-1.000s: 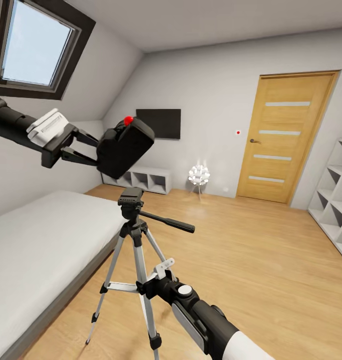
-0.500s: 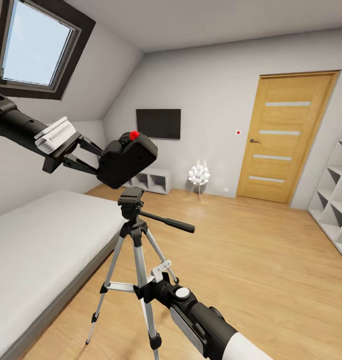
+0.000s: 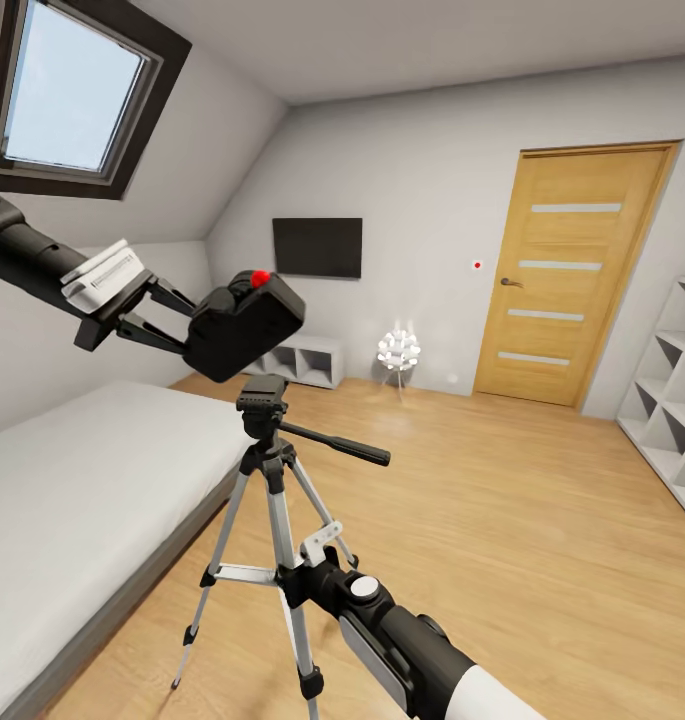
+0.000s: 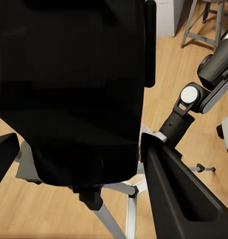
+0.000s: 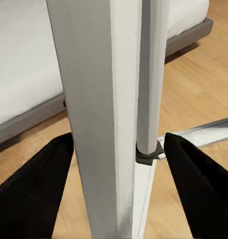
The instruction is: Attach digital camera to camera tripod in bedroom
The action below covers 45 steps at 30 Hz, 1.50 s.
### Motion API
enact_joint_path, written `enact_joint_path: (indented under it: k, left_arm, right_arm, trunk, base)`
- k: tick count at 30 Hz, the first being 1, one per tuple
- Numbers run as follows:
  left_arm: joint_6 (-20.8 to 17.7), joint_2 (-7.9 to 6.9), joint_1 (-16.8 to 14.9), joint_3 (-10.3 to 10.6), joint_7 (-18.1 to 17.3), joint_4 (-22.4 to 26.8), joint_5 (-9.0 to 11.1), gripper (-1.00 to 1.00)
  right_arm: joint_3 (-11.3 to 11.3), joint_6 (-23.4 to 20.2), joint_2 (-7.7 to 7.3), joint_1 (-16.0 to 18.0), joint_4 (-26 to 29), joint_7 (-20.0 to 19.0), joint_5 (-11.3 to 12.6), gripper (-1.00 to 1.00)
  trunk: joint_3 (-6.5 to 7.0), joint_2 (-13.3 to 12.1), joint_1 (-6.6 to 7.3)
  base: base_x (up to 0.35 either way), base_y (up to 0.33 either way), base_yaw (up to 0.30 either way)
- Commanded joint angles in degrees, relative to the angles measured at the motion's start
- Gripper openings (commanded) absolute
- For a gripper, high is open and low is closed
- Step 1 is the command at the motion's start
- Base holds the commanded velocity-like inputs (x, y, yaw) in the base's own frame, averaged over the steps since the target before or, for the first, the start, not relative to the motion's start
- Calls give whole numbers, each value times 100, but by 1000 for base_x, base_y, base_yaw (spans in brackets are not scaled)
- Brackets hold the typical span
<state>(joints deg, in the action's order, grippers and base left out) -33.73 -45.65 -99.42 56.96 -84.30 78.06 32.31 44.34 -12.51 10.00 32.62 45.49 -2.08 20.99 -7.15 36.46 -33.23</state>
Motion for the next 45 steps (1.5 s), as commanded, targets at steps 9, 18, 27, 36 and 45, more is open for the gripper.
enact_joint_path:
  k: [9, 18, 27, 36, 45]
  left_arm:
    - [-27, -108, -20, 48, 1, 116, 41, -100]
    - [-15, -695, -30, 45, 1, 640, 531, -100]
    - [-11, -947, -296, 379, -19, 856, 672, -100]
    - [254, -766, -972, 1600, -18, 597, 958, -100]
    - [878, 11, -1575, 2815, -17, -380, 1204, -100]
  right_arm:
    - [13, -17, 0, 8, -11, -3, 28, -100]
    - [13, -13, 0, 8, -14, -3, 28, -100]
    - [13, -9, 0, 8, -21, -3, 28, -100]
    - [7, 94, 0, 4, -22, -4, 28, -100]
    - [12, 227, 0, -1, -23, -3, 26, -100]
  trunk:
    - [-11, 10, -2]
    - [-11, 10, -2]
    - [-11, 10, -2]
    - [-11, 10, -2]
    - [-11, 10, -2]
  base:
    - [0, 0, 0]
    - [0, 0, 0]
    - [0, 0, 0]
    - [0, 0, 0]
    - [0, 0, 0]
